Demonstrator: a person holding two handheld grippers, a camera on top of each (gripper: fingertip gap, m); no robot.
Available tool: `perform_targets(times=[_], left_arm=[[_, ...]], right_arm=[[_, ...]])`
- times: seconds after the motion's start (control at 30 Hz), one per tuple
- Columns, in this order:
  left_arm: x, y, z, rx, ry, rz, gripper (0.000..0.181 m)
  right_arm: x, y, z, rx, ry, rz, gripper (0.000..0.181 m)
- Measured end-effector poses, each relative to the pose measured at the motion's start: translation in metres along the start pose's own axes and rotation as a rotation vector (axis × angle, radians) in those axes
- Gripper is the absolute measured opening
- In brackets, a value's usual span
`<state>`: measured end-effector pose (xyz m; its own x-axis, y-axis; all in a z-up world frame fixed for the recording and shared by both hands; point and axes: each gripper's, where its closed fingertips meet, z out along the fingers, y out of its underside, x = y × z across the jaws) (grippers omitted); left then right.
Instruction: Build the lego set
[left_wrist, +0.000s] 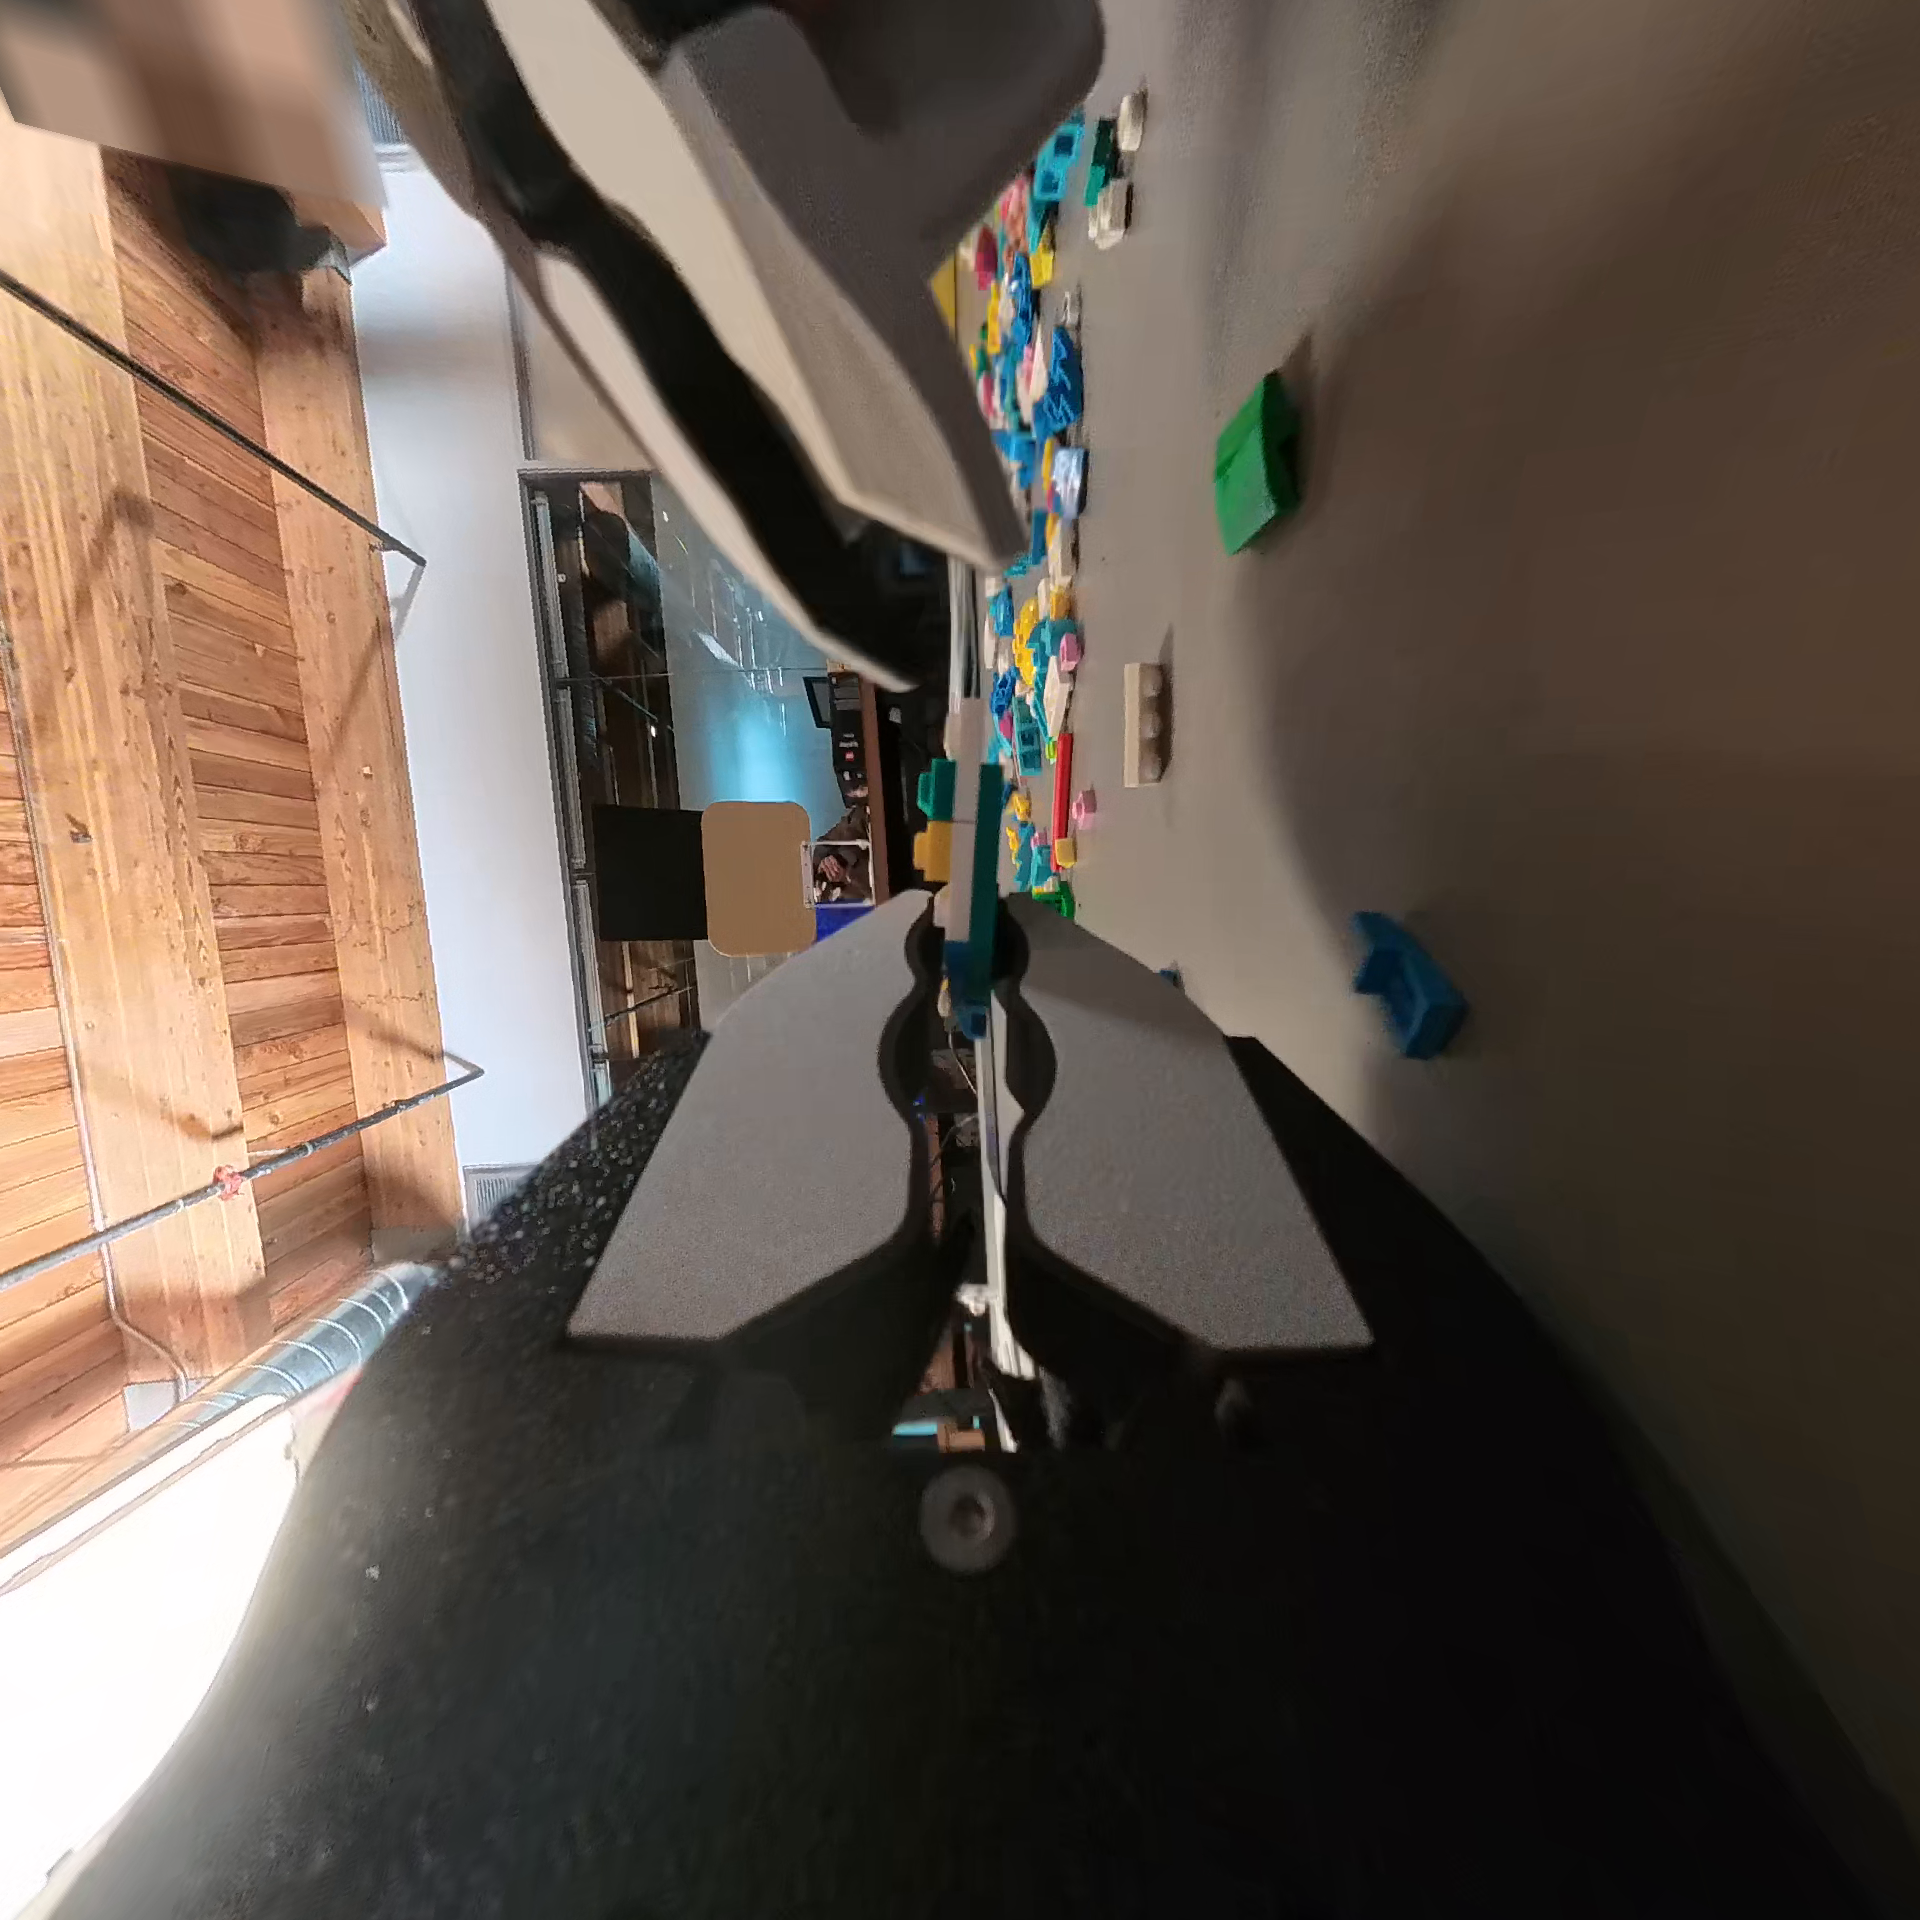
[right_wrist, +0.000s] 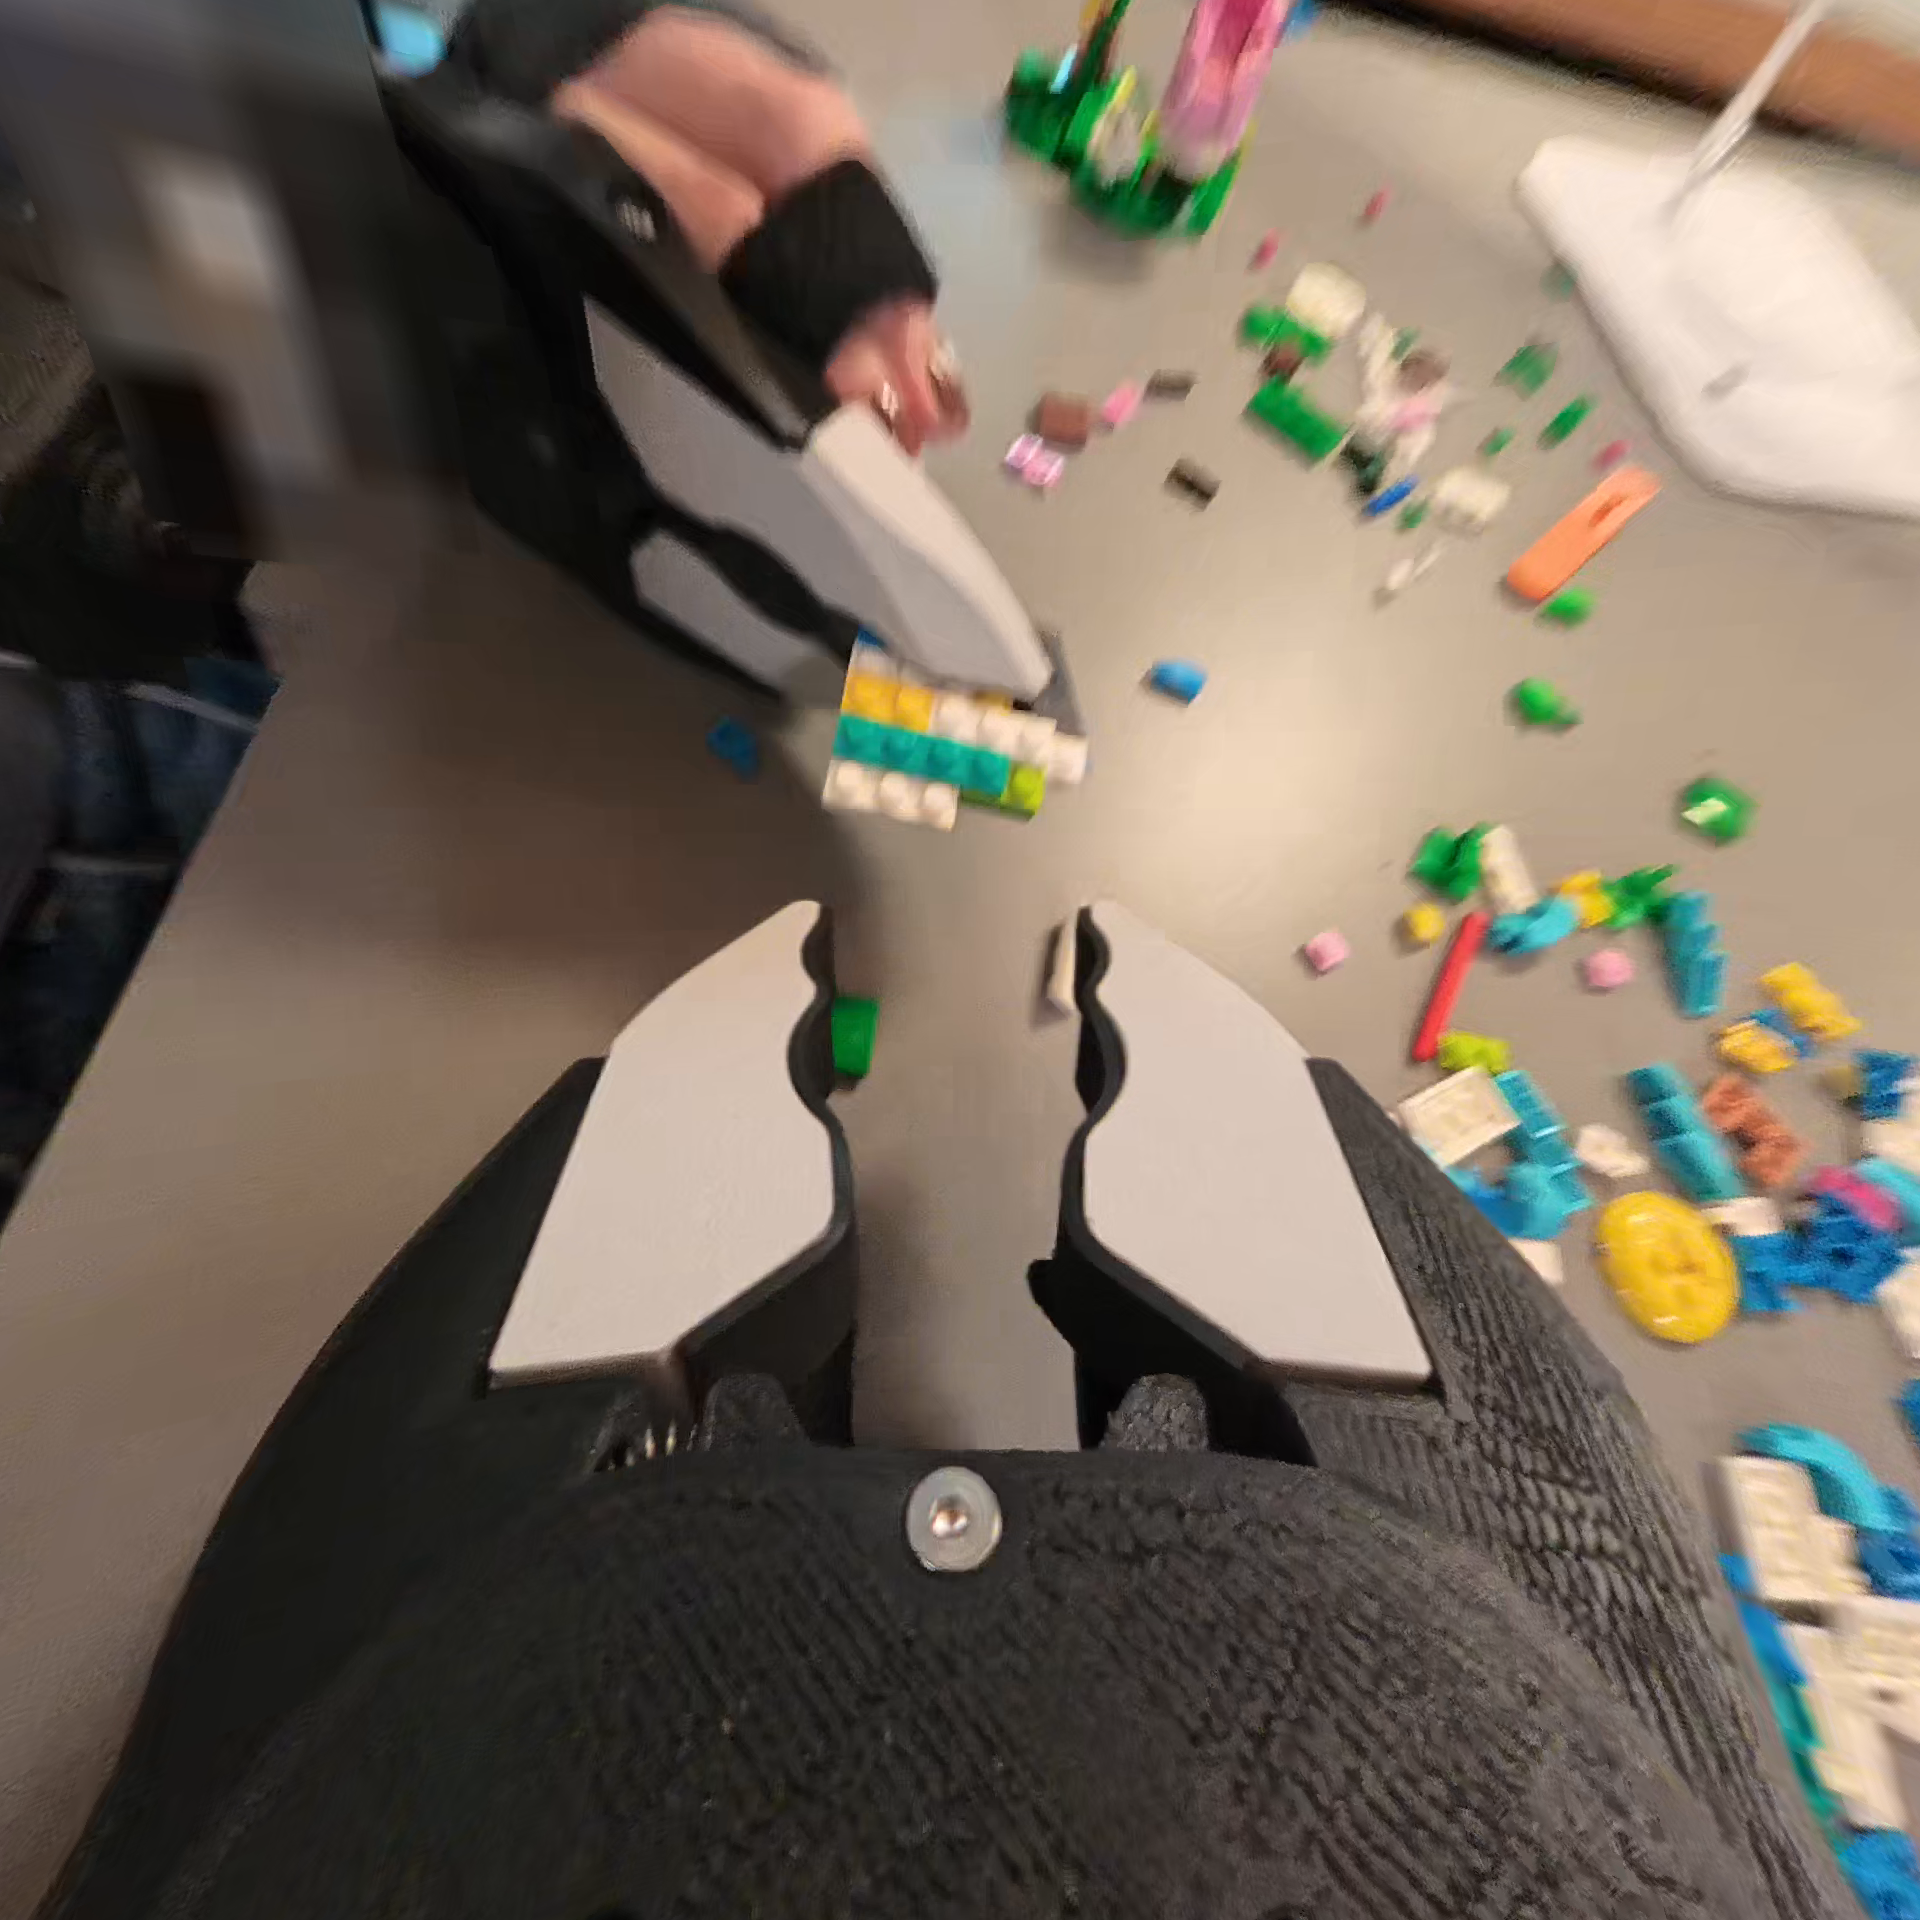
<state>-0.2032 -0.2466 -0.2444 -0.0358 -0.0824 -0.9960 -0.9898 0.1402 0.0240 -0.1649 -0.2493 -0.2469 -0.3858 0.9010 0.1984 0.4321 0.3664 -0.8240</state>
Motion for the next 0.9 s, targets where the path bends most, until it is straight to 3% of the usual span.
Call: perform_targets(times=[0.07, 0.2, 0.37, 0.67, 0.9], left_arm=[[-0.002, 0.004, 0.001, -0.02, 0.0, -0.031, 0.008], [-0.003, 0.011, 0.002, -0.054, 0.013, -0.108, 0.008], [-0.004, 0.008, 0.002, -0.048, 0.002, -0.092, 0.008], [-0.003, 0.007, 0.002, -0.035, 0.012, -0.105, 0.008], [-0.004, 0.004, 0.0, -0.019, 0.005, -0.104, 0.008]], right_arm=[[0.007, -0.012, -0.004, 0.049, 0.115, -0.149, 0.051], [0.012, -0.017, -0.004, -0.033, 0.38, -0.612, 0.05], [0.005, -0.033, 0.009, -0.064, 0.517, -0.871, 0.048], [0.004, -0.029, 0.022, -0.147, 0.573, -1.042, 0.026], [0.004, -0.029, 0.024, -0.154, 0.587, -1.077, 0.025]])
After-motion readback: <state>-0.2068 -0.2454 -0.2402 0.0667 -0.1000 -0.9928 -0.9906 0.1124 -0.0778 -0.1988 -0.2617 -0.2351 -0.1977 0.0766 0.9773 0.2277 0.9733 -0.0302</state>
